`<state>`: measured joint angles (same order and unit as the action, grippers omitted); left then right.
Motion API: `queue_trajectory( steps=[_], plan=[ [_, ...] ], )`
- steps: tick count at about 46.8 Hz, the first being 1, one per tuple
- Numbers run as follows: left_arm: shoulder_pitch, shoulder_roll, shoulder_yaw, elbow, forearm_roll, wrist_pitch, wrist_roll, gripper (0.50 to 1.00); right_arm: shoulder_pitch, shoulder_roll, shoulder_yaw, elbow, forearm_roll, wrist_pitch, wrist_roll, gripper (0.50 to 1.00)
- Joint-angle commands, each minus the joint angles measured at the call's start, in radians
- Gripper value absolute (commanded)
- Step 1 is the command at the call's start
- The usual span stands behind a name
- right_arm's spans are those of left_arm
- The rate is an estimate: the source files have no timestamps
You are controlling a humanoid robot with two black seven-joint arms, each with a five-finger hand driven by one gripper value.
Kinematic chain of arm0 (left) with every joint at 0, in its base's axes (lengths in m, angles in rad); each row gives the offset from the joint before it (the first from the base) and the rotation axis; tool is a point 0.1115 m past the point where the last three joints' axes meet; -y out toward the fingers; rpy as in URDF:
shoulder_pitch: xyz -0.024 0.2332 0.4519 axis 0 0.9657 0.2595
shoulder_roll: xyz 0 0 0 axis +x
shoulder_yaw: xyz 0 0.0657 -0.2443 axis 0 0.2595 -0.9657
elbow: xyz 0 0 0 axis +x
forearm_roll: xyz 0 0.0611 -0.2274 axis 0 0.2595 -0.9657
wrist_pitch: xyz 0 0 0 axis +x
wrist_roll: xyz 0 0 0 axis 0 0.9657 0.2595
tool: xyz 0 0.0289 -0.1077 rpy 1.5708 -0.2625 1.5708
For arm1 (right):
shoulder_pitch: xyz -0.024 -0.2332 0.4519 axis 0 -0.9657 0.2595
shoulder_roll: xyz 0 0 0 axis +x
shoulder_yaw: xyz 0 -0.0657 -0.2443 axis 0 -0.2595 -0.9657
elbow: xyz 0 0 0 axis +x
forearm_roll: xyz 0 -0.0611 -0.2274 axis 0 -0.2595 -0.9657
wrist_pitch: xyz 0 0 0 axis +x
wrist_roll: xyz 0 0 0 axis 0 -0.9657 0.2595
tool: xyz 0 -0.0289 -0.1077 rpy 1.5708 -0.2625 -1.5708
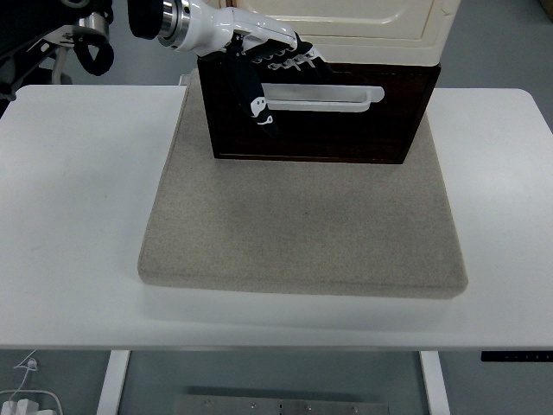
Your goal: Open the drawer under the combination cabinet
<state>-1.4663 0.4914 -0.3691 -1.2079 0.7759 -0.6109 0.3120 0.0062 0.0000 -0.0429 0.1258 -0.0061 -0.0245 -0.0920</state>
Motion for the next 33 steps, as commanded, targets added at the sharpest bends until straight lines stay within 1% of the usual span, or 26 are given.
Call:
queue_trajectory(
  steps=[1,9,16,20,33],
  plan=[
    [-0.002,-0.017,0.013,0.004,0.0,0.0,0.004,1.0,0.0,0.0,0.0,0.0,0.0,0.0,0.0,0.928],
    [-0.008,-0.053,0.039,0.005,0.003,0.0,0.012,1.0,0.0,0.0,0.0,0.0,0.0,0.0,0.0,0.928],
    [-0.011,-0.06,0.044,0.008,0.005,0.0,0.021,1.0,0.0,0.0,0.0,0.0,0.0,0.0,0.0,0.928],
    [-0.011,-0.079,0.05,0.017,0.006,0.0,0.022,1.0,0.0,0.0,0.0,0.0,0.0,0.0,0.0,0.928],
    [-0.031,-0.085,0.05,0.059,0.057,0.0,0.021,1.0,0.0,0.0,0.0,0.0,0.0,0.0,0.0,0.928]
  ],
)
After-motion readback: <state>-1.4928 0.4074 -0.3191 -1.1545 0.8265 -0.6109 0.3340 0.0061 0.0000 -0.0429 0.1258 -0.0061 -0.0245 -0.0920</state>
